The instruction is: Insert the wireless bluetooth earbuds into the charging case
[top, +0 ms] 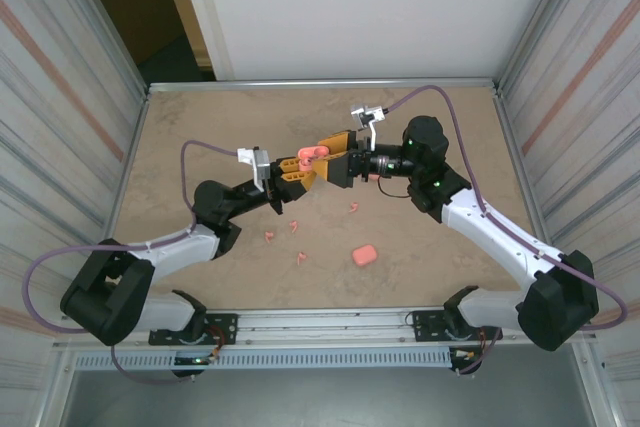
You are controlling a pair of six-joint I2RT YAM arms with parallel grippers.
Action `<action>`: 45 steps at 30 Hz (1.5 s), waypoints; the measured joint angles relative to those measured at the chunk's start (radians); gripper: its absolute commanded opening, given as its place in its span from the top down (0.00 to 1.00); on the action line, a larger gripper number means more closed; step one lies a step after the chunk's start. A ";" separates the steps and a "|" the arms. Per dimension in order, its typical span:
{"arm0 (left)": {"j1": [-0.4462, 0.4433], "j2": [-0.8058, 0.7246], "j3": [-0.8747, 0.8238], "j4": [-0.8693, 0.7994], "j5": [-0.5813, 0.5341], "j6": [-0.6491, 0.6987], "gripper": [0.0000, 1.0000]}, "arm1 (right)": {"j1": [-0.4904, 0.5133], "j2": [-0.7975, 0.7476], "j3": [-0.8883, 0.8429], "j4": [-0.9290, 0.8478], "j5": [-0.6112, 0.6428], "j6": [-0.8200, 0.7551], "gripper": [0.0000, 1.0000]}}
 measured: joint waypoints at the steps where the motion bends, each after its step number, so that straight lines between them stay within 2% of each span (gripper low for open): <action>1: 0.000 0.000 0.000 0.000 -0.001 0.000 1.00 | 0.000 0.000 0.003 -0.002 0.001 0.000 0.04; 37: -0.006 0.000 0.000 -0.010 -0.006 0.001 1.00 | 0.018 -0.036 0.007 -0.057 0.010 -0.072 0.07; 45: -0.005 0.000 0.000 -0.028 -0.022 0.002 1.00 | 0.021 -0.085 0.007 -0.154 0.072 -0.132 0.06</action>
